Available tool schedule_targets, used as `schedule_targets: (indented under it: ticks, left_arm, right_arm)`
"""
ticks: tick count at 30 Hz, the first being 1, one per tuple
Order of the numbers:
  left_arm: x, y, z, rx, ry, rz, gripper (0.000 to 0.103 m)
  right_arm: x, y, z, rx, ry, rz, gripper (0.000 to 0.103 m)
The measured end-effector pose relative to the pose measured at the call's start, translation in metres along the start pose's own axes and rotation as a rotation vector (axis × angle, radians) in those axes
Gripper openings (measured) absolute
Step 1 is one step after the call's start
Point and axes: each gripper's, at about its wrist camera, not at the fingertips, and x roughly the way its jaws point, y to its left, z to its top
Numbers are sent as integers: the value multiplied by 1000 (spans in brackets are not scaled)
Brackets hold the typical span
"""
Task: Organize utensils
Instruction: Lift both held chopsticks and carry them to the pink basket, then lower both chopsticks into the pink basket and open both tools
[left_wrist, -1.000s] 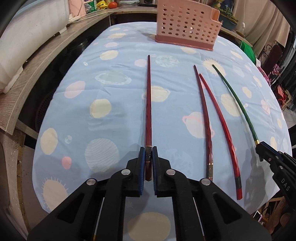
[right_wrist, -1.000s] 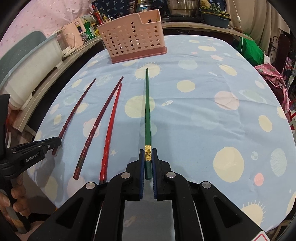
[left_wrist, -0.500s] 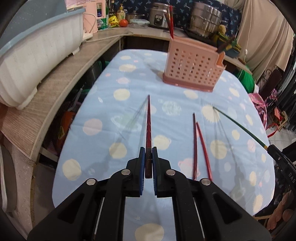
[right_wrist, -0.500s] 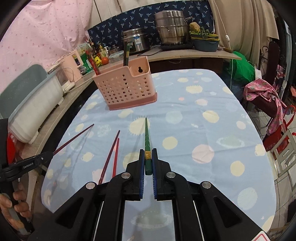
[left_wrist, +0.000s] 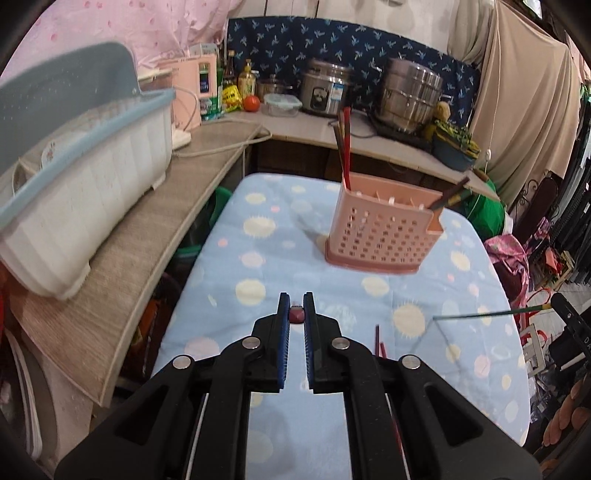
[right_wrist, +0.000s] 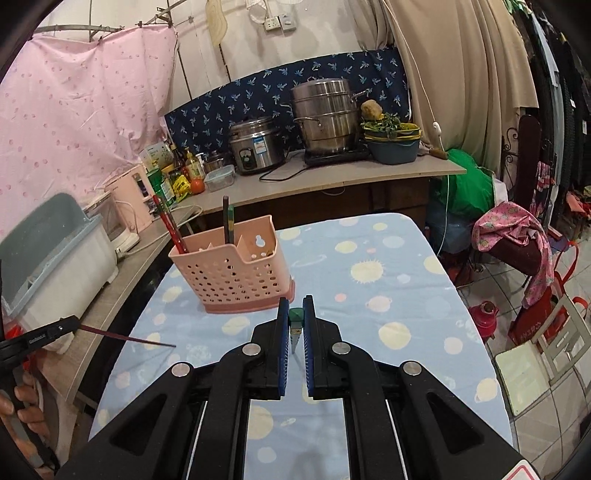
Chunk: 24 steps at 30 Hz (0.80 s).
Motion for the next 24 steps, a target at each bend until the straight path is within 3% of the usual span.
schedule_targets:
  ticks: [12, 24]
  left_arm:
    - [5, -3, 53, 17, -68, 19, 7]
    - [-38, -24, 138, -5, -266, -29, 7]
  right_arm:
    - [3, 2, 49, 17, -90, 16, 7]
    - [-11, 33, 133, 67, -299, 182, 7]
